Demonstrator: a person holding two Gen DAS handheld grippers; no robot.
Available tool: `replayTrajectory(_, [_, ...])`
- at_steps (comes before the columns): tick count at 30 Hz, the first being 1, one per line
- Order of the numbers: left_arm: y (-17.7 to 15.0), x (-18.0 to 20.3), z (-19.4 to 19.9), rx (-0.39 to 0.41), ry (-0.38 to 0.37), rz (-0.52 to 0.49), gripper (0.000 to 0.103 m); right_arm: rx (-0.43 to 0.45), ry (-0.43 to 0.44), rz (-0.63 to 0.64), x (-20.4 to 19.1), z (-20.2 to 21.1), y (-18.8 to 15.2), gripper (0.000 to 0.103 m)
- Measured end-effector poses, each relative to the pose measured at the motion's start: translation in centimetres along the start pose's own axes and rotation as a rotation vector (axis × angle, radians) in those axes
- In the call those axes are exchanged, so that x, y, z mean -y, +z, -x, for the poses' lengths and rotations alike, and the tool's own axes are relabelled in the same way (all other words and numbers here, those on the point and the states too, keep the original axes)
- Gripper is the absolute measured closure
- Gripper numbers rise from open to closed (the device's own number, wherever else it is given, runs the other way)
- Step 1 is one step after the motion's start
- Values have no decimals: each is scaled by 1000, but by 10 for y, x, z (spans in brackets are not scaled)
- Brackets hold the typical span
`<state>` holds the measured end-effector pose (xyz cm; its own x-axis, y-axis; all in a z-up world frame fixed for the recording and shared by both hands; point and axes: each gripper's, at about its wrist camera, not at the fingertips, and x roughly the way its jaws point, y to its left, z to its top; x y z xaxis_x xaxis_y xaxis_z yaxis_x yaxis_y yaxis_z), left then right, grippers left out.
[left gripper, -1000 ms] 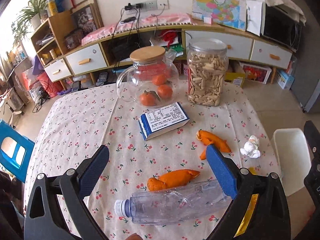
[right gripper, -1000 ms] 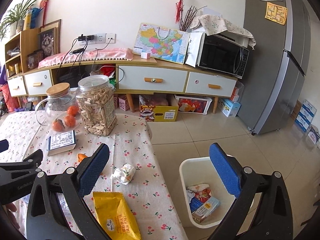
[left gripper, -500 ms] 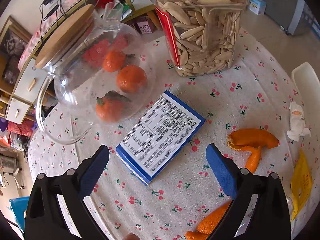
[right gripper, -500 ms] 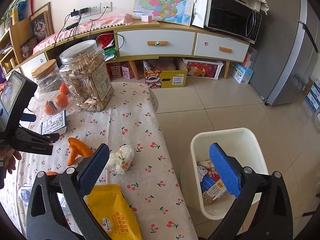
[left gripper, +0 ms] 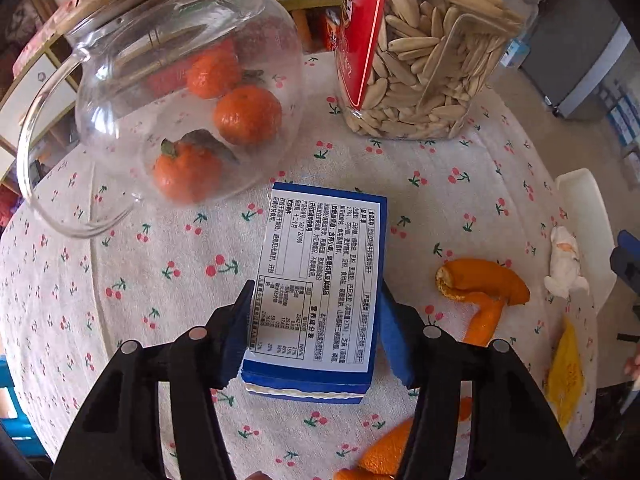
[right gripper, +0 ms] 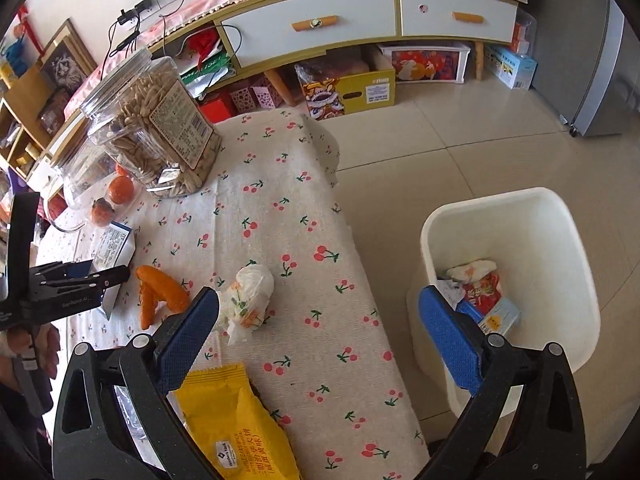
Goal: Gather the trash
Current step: 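Grasp the blue-white printed box with the left gripper while the right grasps the white plastic bag, then lift and carry the box and the bag toward the white bin with both grippers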
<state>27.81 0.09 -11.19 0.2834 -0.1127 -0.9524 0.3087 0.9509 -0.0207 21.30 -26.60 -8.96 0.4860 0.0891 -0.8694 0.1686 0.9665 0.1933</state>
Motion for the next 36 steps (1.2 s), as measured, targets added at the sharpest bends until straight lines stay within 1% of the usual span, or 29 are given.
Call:
replayTrajectory(3, [-23, 4, 28, 76, -13, 41, 47, -12, 18, 26, -11, -7, -3, 7])
replayTrajectory(5, [-32, 1, 50, 131, -33, 82, 47, -21, 18, 48, -19, -11, -5, 7])
replayTrajectory(9, [-55, 9, 98, 240, -50, 148, 47, -45, 23, 78, -33, -21, -9, 7])
replayTrajectory(11, [-67, 10, 115, 286, -54, 172, 47, -56, 30, 85, -38, -26, -9, 7])
replayTrajectory(12, [-72, 14, 120, 303, -61, 186, 47, -58, 38, 87, -40, -28, -10, 9])
replayTrajectory(13, [-78, 18, 123, 317, -67, 202, 47, -61, 43, 90, -43, -30, -9, 18])
replayTrajectory(14, [-84, 21, 123, 325, -69, 217, 46, -69, 49, 96, -45, -32, -10, 26])
replayTrajectory(16, [-93, 29, 118, 332, -51, 248, 46, -86, 64, 106, -48, -36, -11, 58])
replayTrajectory(17, [-96, 30, 113, 333, -38, 260, 46, -77, 51, 110, -49, -35, -11, 60])
replayTrajectory(18, [-99, 31, 107, 331, -23, 267, 46, -64, 46, 116, -50, -33, -12, 67])
replayTrajectory(19, [-101, 33, 104, 331, -1, 270, 46, -59, 58, 119, -51, -31, -12, 70])
replayTrajectory(21, [-100, 31, 102, 343, 38, 269, 46, -27, 72, 122, -55, -21, -15, 71])
replayTrajectory(23, [-102, 26, 106, 369, 57, 279, 46, 17, 76, 140, -61, -9, -17, 71])
replayTrajectory(26, [-101, 20, 109, 394, 73, 309, 46, 62, 118, 153, -70, 8, -17, 71])
replayTrajectory(30, [-103, 12, 107, 391, 87, 355, 46, 118, 161, 190, -85, 29, -21, 71])
replayTrajectory(33, [-107, 8, 106, 394, 90, 391, 46, 160, 178, 222, -96, 43, -27, 71])
replayTrajectory(36, [-109, 6, 108, 405, 105, 414, 46, 211, 173, 249, -106, 55, -33, 71])
